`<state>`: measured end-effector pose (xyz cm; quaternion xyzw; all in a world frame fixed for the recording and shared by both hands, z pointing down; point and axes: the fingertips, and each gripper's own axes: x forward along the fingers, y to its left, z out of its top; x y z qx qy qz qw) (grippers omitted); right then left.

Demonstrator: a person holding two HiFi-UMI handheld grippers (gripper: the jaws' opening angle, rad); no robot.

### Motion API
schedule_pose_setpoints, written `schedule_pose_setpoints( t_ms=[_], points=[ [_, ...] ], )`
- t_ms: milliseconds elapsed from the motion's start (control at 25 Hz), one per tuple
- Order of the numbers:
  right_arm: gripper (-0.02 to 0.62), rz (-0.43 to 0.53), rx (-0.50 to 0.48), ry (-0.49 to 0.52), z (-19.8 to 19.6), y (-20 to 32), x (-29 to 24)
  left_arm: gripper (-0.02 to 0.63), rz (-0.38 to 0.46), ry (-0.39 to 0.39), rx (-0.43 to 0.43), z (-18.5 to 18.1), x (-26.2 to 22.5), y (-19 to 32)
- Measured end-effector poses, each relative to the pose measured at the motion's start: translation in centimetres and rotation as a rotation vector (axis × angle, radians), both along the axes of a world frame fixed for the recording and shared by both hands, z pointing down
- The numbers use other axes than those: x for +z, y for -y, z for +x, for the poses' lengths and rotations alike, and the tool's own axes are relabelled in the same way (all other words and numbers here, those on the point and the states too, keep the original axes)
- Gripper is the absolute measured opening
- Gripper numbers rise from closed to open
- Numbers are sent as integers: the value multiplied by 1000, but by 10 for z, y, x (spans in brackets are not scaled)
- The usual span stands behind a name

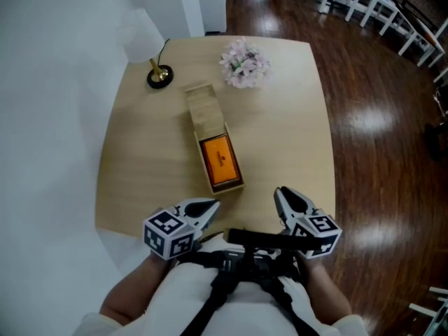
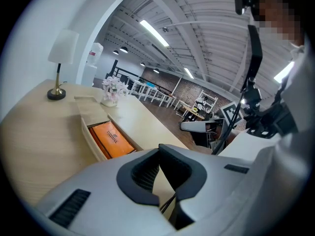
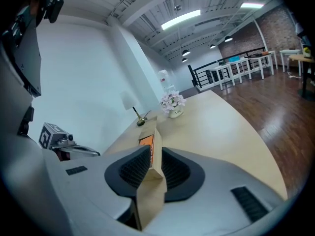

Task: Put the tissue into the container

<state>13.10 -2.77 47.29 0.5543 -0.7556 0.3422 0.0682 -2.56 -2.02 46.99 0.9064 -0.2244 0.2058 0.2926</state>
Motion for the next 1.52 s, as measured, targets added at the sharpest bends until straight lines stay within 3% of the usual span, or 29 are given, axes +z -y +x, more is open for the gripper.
schedule_pose_setpoints(
  t_ms=[160, 1520],
  points=[
    [0, 1, -4, -5, 0, 0, -2, 0, -4, 2, 4, 0, 0, 0],
    [0, -33, -93, -30, -21, -1, 6, 0, -14, 7, 10, -1, 3, 0]
  ],
)
